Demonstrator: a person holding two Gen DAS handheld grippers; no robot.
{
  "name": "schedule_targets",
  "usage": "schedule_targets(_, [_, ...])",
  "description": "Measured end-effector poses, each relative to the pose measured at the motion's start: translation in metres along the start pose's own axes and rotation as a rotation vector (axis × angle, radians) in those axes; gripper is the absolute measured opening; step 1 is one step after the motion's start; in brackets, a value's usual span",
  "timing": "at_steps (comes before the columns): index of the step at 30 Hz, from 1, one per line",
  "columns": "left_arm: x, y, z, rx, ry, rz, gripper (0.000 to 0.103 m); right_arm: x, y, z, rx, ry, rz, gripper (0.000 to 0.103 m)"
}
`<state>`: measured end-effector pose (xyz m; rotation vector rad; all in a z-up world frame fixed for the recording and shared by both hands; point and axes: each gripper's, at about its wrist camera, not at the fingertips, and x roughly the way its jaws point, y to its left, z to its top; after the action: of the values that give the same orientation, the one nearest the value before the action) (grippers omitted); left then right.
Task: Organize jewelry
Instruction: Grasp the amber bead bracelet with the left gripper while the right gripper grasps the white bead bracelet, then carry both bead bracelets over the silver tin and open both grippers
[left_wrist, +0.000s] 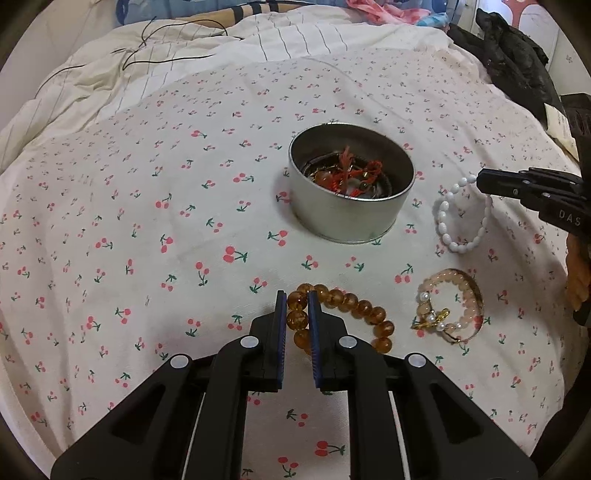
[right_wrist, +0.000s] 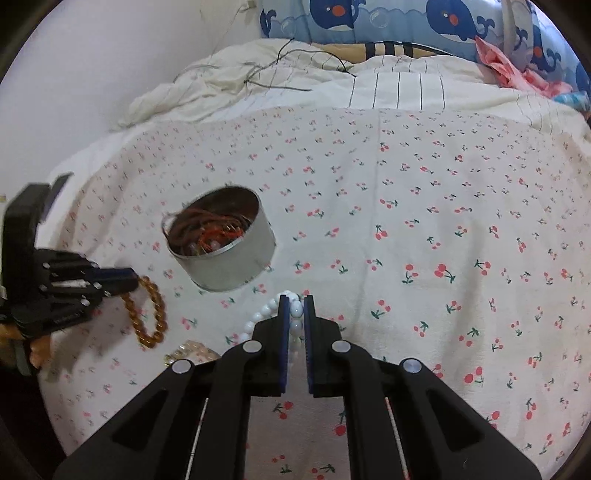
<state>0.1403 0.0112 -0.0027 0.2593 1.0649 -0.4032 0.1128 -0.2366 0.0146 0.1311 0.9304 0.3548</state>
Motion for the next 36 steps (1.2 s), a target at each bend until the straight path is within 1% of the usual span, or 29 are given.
schedule_targets(4, [-0.008,-0.003,0.006,0.001,-0.028,-0.014,0.01,-0.009,0.002,0.005,0.013,-0.042,0.053,0.008])
schedule_targets(10, [-0.02,-0.01,0.014,0.022,-0.071,-0.012,0.01,-0.02,0.004,0.008,0.017,-0.097,0.089,0.008])
schedule_targets(16, [-0.03,-0.016,0.021,0.026,-0.107,-0.033,0.01,-0.034,0.008,0.012,0.015,-0.171,0.147,0.008])
schedule_targets(20, [-0.047,-0.02,0.031,0.019,-0.159,-0.055,0.01,-0.04,0.013,0.016,0.008,-0.213,0.184,0.008])
schedule_targets(26, [-0.064,-0.025,0.048,0.006,-0.226,-0.081,0.01,-0.039,0.015,0.018,0.018,-0.22,0.207,0.008])
schedule_targets(36, [-0.06,-0.032,0.076,-0.032,-0.267,-0.129,0.01,-0.035,0.013,0.016,0.048,-0.216,0.23,0.008])
